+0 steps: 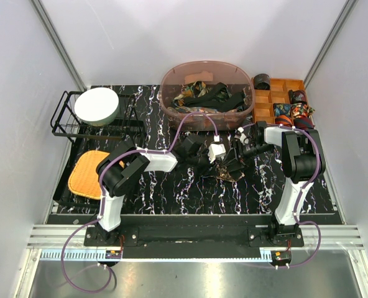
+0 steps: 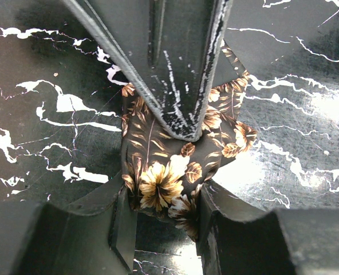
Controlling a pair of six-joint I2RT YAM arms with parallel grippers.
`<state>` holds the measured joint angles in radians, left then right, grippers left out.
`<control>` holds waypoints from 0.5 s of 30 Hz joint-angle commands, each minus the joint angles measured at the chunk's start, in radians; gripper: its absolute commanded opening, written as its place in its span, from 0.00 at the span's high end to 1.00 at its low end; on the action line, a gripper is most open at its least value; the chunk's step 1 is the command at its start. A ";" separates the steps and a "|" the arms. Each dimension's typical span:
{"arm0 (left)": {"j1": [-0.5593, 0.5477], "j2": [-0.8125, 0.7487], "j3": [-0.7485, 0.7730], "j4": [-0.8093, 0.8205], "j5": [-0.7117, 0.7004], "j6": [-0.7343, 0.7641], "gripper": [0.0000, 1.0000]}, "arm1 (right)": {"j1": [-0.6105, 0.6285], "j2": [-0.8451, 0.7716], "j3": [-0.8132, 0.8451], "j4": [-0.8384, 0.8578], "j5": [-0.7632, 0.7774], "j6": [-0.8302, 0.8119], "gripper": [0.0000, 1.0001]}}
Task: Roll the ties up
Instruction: Roll the tie at the center of the board.
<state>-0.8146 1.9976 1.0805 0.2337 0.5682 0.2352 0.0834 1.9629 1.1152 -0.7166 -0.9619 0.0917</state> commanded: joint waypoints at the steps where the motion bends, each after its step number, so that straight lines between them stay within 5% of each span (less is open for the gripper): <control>1: -0.005 0.087 -0.039 -0.211 -0.025 -0.019 0.94 | 0.010 -0.050 -0.006 0.020 -0.057 -0.003 0.54; 4: -0.006 0.087 -0.039 -0.211 -0.024 -0.022 0.94 | 0.012 -0.035 0.001 0.019 -0.041 -0.006 0.79; 5: -0.006 0.087 -0.039 -0.211 -0.024 -0.023 0.94 | 0.012 -0.033 0.003 0.016 -0.025 -0.007 0.97; 9: -0.001 0.070 -0.063 -0.185 -0.013 -0.022 0.87 | 0.012 -0.009 0.011 -0.001 0.101 -0.026 1.00; 11: 0.006 0.061 -0.076 -0.149 0.025 -0.022 0.71 | 0.013 0.008 0.014 -0.011 0.136 -0.032 1.00; 15: 0.029 0.043 -0.088 -0.076 0.122 0.009 0.57 | 0.035 0.039 0.024 -0.027 0.224 -0.046 1.00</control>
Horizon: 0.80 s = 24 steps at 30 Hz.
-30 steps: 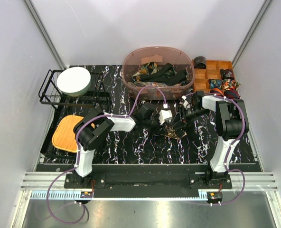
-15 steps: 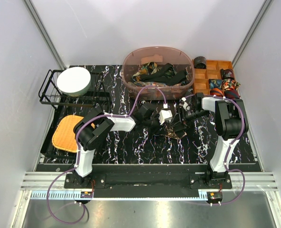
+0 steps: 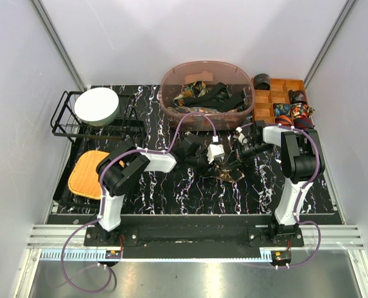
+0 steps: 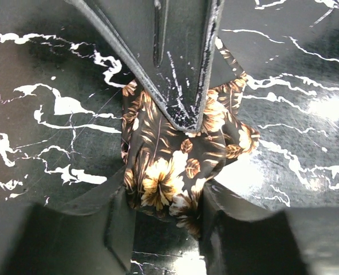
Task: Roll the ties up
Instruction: Roll the tie at the center of the board.
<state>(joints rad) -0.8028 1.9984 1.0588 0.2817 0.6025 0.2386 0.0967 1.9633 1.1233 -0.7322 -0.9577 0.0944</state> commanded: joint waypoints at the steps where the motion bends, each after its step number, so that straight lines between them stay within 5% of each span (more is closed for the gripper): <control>1: 0.020 0.036 -0.066 -0.095 0.100 0.011 0.55 | 0.024 0.045 0.027 -0.018 0.232 -0.047 1.00; 18: 0.024 0.011 -0.078 -0.013 0.169 0.034 0.44 | 0.173 0.117 0.130 -0.039 0.533 -0.084 1.00; 24: 0.042 -0.012 -0.100 -0.001 0.232 0.077 0.33 | 0.192 0.128 0.115 -0.001 0.559 -0.076 1.00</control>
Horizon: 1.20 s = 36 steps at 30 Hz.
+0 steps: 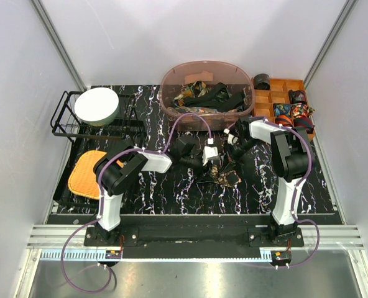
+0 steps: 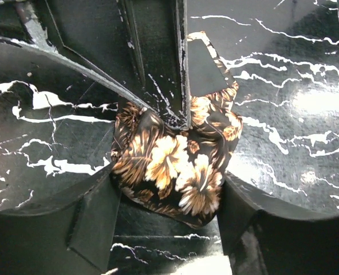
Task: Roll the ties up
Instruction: Roll the tie at the center of the board.
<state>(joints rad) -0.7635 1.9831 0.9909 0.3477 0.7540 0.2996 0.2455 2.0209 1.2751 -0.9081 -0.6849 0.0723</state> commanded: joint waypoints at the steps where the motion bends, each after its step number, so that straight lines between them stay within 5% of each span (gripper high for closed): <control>1: 0.004 0.008 -0.034 -0.061 0.082 0.018 0.32 | 0.044 0.078 -0.036 0.178 0.289 -0.054 1.00; 17: 0.016 -0.058 -0.032 -0.045 0.027 0.095 0.15 | 0.103 0.134 0.024 0.143 0.338 -0.134 1.00; 36: 0.009 -0.066 0.020 -0.142 0.039 0.222 0.10 | 0.126 0.193 0.086 0.097 0.318 -0.177 1.00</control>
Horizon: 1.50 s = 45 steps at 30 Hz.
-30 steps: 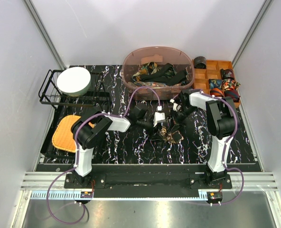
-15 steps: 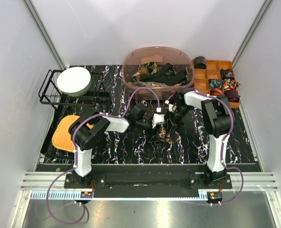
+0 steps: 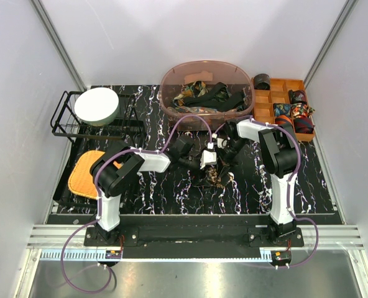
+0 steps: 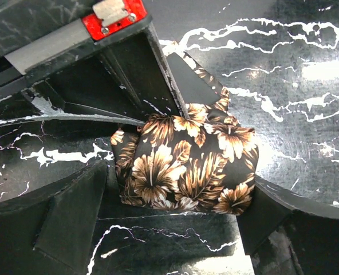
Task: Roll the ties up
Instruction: Roll the tie at the center of the board.
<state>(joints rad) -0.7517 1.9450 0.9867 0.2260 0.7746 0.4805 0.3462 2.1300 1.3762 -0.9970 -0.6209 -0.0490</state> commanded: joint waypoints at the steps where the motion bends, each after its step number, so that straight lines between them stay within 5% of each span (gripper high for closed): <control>1: -0.003 -0.031 0.017 -0.007 0.028 0.018 0.11 | 0.024 0.085 -0.014 0.189 0.259 -0.049 1.00; 9: -0.020 0.025 0.047 0.144 0.005 -0.204 0.25 | 0.025 0.088 -0.009 0.195 0.279 -0.014 1.00; 18: -0.037 0.029 -0.034 0.246 -0.008 -0.292 0.27 | 0.025 0.082 -0.026 0.207 0.276 0.020 1.00; 23: -0.047 0.043 -0.036 0.243 -0.001 -0.258 0.35 | 0.025 0.080 -0.026 0.209 0.276 0.021 1.00; 25: -0.047 0.023 -0.049 0.188 -0.006 -0.212 0.34 | 0.025 0.080 -0.029 0.208 0.283 0.020 1.00; 30: -0.028 -0.072 -0.065 -0.005 -0.052 0.006 0.01 | 0.025 0.073 -0.029 0.207 0.297 0.011 1.00; 39: -0.006 -0.058 0.093 -0.208 -0.123 0.104 0.01 | 0.025 0.070 -0.029 0.209 0.291 0.008 1.00; 45: -0.017 -0.005 0.204 -0.316 -0.046 0.139 0.01 | 0.025 0.068 -0.029 0.209 0.288 0.008 1.00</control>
<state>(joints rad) -0.7597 1.9125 1.1000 -0.0269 0.6834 0.5610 0.3462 2.1365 1.3815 -1.0046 -0.5873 0.0006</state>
